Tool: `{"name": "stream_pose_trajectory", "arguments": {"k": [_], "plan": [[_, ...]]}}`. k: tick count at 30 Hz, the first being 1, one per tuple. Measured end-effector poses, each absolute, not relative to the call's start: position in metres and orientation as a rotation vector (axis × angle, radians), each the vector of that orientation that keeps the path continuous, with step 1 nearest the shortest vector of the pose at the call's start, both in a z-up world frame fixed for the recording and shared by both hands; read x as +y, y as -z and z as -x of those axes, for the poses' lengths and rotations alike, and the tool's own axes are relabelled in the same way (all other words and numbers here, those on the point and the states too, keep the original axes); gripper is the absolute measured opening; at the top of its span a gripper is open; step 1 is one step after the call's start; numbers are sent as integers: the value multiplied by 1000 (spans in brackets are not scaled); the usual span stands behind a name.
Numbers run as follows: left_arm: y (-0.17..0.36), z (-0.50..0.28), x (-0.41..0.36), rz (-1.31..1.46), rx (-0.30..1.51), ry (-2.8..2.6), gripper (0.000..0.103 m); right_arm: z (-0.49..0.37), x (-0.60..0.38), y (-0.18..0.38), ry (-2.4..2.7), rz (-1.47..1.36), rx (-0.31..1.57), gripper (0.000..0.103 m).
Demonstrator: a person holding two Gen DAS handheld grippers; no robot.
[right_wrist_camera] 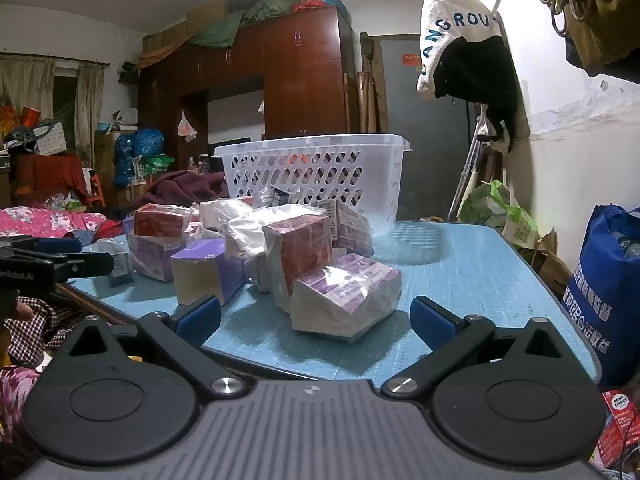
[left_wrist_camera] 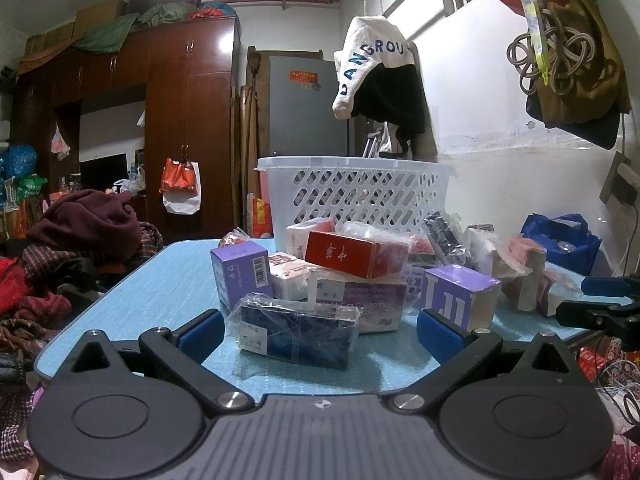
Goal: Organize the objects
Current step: 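Move both grippers toward the packages on the table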
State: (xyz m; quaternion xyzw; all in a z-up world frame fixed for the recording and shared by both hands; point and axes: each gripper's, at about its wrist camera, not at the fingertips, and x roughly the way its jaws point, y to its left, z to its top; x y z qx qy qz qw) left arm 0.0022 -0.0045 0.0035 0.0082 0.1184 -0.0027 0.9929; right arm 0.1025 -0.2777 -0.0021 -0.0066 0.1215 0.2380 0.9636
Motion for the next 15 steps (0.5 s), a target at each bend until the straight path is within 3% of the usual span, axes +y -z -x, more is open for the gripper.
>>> {"name": "stream_pose_trajectory", "arguments": {"k": [15], "plan": [[-3,-3,-4,-23,235,2,103,-104,-278,5,-435,31,248,103]]}}
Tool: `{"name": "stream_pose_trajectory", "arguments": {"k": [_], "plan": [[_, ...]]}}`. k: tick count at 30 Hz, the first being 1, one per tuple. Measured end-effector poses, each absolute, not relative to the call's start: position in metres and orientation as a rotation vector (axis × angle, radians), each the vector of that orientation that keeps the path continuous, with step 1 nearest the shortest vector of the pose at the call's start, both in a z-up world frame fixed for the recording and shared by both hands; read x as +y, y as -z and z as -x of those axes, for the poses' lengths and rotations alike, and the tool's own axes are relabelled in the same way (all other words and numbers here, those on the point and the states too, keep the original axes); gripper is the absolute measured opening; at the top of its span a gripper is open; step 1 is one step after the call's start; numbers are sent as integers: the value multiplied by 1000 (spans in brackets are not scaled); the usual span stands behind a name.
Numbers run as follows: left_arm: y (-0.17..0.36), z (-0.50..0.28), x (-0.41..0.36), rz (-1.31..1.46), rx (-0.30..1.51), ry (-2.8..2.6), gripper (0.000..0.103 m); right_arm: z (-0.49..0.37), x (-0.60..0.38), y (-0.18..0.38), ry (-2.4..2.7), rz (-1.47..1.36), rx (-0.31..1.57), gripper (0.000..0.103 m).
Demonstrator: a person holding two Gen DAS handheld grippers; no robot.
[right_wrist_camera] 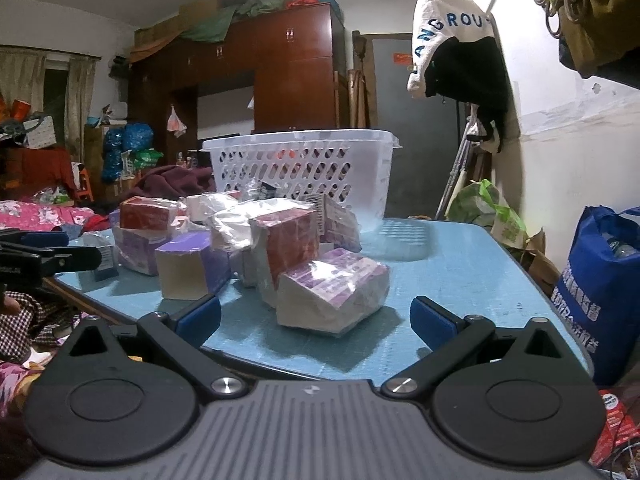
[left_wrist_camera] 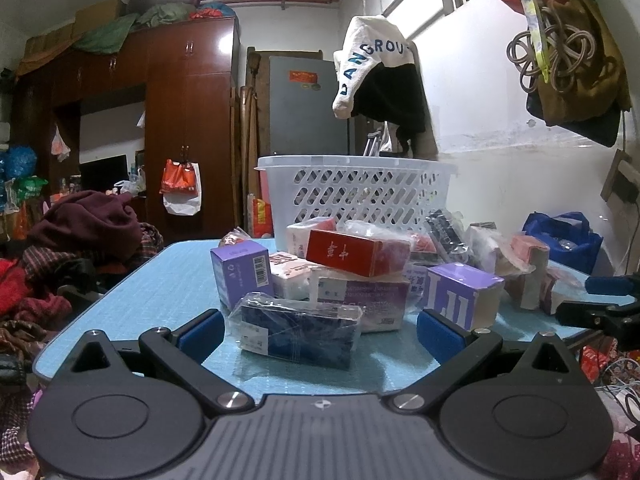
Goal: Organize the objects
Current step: 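Move both grippers toward the packages on the table, then drop blue package into basket with left gripper while right drops pink bundle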
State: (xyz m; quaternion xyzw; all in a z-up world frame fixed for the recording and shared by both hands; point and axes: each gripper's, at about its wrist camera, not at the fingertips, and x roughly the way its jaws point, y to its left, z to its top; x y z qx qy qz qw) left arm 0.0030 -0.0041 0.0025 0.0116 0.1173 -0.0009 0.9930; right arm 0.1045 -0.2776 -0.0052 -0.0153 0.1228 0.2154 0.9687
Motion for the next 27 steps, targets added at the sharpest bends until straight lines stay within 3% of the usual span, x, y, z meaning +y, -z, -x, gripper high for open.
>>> {"name": "stream_pose_trajectory", "arguments": {"k": [7,13,16,18,22,27], "plan": [[4,-16,14,-10,225,-37,103,-115,-284,11,-411,11,267,103],[9,-32,21,-30,209,-21,103,-129,-278,11,-438,10,264,96],[14,-42,18,-61,228,-11,102,-134,-275,12,-437,23,264,84],[18,-43,17,-62,229,19,96,-133,-277,10,-438,17,262,70],[17,-39,15,-54,225,47,80,-128,-284,10,-437,6,262,70],[13,-30,16,-61,198,29,78,-122,-291,10,-410,6,261,70]]}}
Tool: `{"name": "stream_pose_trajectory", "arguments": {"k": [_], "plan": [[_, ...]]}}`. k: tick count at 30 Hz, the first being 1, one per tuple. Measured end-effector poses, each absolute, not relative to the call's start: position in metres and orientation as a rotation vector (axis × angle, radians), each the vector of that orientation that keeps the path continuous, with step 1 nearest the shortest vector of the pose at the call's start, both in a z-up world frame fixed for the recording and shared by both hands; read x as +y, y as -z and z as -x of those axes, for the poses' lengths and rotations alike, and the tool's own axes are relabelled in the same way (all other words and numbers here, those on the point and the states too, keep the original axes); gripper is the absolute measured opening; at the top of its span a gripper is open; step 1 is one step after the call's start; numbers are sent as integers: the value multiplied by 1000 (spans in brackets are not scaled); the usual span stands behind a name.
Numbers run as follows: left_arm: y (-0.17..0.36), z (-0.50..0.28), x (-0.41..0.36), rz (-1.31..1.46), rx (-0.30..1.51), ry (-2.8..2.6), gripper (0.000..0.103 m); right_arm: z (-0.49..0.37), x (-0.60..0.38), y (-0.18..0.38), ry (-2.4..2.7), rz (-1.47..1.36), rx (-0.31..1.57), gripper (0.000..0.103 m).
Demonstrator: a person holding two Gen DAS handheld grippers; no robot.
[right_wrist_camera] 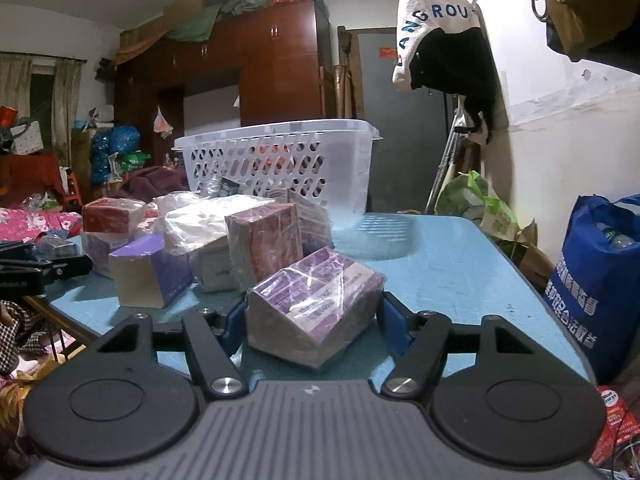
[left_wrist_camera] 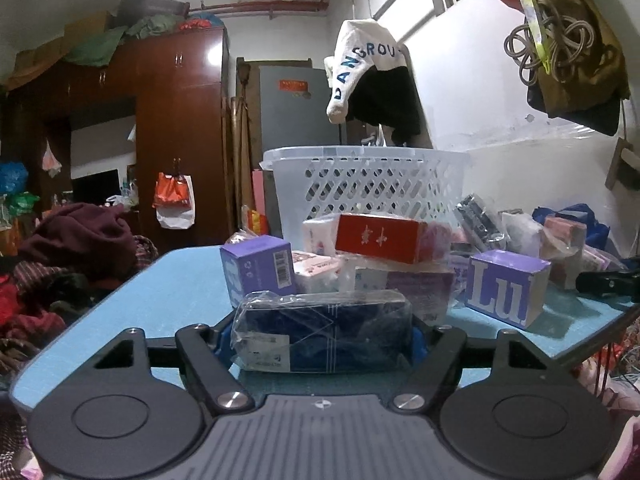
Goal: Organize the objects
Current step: 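Drop blue package into basket with left gripper while right drops pink bundle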
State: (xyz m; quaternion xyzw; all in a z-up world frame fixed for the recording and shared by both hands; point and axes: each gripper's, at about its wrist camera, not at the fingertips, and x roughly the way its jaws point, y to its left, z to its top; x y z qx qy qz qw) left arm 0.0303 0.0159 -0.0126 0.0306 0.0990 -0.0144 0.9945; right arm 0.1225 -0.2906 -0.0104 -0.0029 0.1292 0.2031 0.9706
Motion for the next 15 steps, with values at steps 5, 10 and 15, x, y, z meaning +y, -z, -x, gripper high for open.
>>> {"name": "stream_pose_trajectory", "arguments": {"k": [5,10,15], "plan": [[6,-25,27,-49,182,23,78,-120,-298,5,-396,-13,250,70],[-3,-21,31,-35,169,21,78,-114,-305,-4,-401,-36,228,70],[-13,-23,36,-10,163,24,78,-115,-308,-25,-399,-39,189,70]]}}
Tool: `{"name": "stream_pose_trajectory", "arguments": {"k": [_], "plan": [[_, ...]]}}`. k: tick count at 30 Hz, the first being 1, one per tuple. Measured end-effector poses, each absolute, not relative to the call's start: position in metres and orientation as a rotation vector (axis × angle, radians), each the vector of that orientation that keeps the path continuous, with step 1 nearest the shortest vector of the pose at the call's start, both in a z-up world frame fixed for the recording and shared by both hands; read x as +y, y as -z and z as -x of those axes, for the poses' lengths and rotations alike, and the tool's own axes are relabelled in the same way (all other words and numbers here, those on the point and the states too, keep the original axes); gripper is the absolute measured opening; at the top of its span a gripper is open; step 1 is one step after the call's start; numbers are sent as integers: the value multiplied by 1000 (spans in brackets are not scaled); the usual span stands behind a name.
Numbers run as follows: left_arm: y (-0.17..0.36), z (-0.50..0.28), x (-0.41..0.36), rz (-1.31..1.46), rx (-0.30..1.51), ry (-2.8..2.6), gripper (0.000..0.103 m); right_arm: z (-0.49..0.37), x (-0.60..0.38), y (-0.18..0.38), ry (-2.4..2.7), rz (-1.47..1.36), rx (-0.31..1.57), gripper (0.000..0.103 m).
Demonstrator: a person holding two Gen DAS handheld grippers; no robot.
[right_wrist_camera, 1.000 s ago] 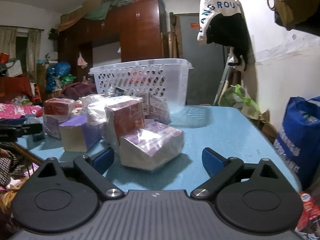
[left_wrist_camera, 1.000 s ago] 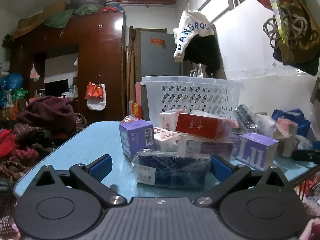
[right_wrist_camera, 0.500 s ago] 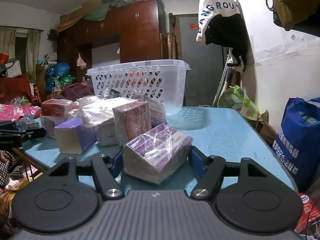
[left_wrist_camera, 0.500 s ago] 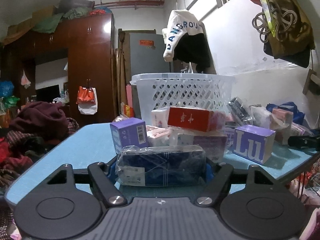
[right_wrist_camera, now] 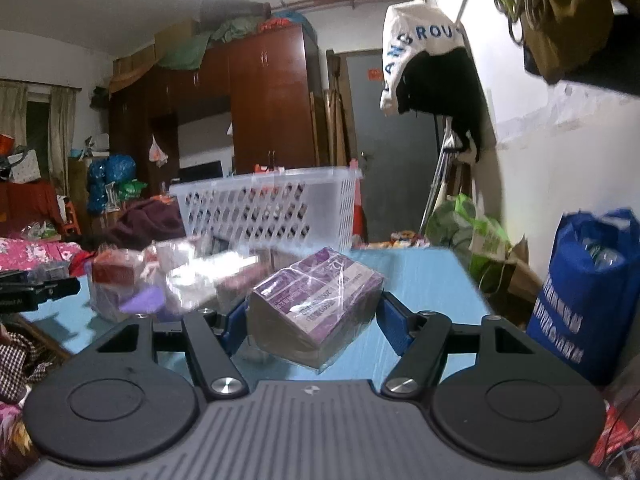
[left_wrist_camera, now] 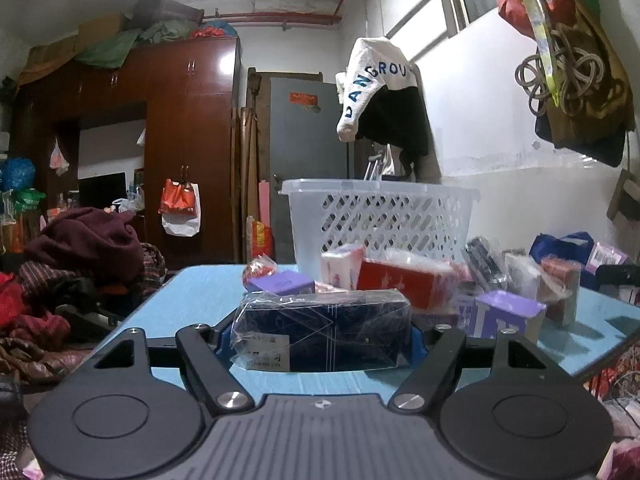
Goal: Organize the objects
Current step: 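Drop blue package into basket with left gripper while right drops pink bundle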
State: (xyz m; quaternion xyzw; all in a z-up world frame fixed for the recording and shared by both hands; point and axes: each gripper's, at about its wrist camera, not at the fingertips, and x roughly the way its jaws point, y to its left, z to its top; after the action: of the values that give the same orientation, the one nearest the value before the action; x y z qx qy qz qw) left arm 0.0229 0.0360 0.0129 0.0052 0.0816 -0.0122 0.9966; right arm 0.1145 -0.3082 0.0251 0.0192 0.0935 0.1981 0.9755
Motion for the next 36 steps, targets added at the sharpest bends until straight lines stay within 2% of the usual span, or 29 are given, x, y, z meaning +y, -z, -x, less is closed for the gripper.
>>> {"name": "stream_pose_trajectory", "arguments": {"k": [5,8,10,15,21,22,24,27,32,36], "plan": [[-33,-38,43,36,156,37,78,-131,-298,-54,-432,-39,153,70],[-63,-62,50,92,155,75,78,-158,-279,-79,-455,-18,136,70],[-98,-96,50,121,153,97,78,-184,-259,-98,-473,8,135,70],[-146,-191,39,135,242,94,78,-254,-210,-131,-482,82,143,70],[-162,-274,36,130,343,42,79,-326,-187,-140,-434,143,261,71],[-160,-283,35,130,358,52,82,-330,-187,-139,-434,142,263,72],[-156,-298,28,121,378,60,89,-334,-186,-138,-433,155,275,96],[-151,-304,20,99,381,32,97,-322,-185,-138,-411,167,241,103],[-160,-277,15,10,323,-2,103,-300,-198,-143,-425,146,245,103],[-161,-226,33,-35,275,-5,103,-268,-218,-129,-431,93,313,103]]}}
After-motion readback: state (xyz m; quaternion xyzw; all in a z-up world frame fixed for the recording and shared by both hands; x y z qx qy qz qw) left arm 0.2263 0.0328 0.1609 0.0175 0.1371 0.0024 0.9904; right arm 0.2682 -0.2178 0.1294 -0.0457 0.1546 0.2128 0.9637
